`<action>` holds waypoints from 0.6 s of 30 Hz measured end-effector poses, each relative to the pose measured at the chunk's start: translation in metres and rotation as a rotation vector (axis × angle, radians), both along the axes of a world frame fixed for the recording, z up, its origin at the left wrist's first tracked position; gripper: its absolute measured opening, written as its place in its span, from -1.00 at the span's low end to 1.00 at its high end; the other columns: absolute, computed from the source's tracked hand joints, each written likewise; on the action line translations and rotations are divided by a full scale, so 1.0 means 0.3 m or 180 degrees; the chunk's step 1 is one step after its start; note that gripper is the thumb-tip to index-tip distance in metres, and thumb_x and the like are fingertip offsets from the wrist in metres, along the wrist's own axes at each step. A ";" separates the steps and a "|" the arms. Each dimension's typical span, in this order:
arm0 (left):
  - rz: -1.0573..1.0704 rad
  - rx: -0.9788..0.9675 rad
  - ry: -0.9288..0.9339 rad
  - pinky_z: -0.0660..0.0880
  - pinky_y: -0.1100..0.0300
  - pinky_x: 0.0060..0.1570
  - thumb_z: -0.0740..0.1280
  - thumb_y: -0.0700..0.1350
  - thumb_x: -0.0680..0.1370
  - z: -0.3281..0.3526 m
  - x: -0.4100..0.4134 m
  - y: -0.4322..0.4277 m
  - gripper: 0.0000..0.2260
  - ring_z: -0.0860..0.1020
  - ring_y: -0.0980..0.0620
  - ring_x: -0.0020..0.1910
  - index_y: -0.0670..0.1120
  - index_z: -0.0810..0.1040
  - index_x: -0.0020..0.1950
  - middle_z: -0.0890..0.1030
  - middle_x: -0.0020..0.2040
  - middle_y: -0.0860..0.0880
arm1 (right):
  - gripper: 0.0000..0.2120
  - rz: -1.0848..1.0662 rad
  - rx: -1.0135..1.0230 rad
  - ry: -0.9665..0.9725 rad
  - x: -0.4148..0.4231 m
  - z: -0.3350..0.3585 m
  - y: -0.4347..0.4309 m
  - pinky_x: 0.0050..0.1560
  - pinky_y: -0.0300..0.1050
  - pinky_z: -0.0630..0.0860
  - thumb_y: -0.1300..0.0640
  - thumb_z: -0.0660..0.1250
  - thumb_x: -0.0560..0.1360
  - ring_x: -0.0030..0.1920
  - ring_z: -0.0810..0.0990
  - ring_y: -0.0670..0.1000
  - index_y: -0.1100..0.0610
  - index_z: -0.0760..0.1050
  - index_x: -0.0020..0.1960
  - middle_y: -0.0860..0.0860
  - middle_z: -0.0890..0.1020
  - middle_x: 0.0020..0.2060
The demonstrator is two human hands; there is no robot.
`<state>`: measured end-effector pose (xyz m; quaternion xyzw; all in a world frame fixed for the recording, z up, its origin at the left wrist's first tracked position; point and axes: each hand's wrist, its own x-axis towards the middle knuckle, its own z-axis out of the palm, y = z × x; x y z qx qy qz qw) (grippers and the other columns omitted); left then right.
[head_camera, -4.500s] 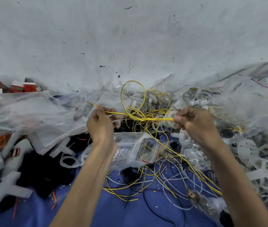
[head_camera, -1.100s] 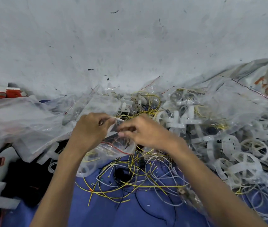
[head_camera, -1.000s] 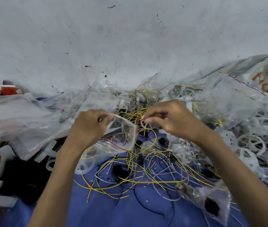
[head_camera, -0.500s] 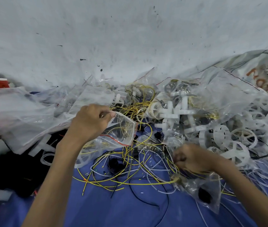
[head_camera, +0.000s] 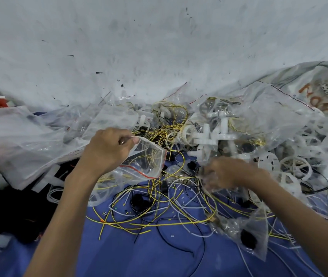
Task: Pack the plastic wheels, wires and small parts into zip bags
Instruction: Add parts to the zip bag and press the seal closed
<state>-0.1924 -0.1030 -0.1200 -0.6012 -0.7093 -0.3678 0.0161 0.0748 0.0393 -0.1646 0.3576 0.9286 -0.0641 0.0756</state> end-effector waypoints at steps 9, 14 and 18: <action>0.0057 -0.0026 -0.0029 0.38 0.10 -0.20 0.27 0.02 0.56 0.009 -0.005 -0.013 -0.77 0.52 0.01 -0.23 -0.08 0.66 -0.08 0.62 -0.25 -0.06 | -0.74 -0.1296 0.1021 -0.0887 0.125 0.024 0.071 -0.11 -0.12 0.36 0.13 0.27 0.43 0.04 0.54 0.06 0.03 0.46 0.12 0.02 0.53 0.00; 0.0097 -0.0068 0.0060 0.43 0.04 -0.16 0.27 0.04 0.55 0.007 -0.001 -0.009 -0.75 0.50 -0.06 -0.24 -0.09 0.64 -0.11 0.58 -0.30 -0.12 | -0.63 -0.0672 0.0430 -0.0673 0.115 0.047 0.060 -0.08 -0.15 0.47 0.12 0.37 0.41 0.04 0.56 0.02 -0.01 0.49 0.20 -0.02 0.58 0.07; 0.0099 -0.0047 0.0053 0.40 0.06 -0.21 0.28 0.04 0.55 0.007 -0.002 -0.008 -0.77 0.48 0.02 -0.29 -0.06 0.64 -0.13 0.55 -0.35 -0.05 | -0.69 -0.0257 0.0821 0.0086 0.041 -0.012 0.036 0.07 -0.08 0.50 0.02 0.33 0.45 0.06 0.47 -0.04 0.01 0.47 0.18 -0.03 0.50 0.08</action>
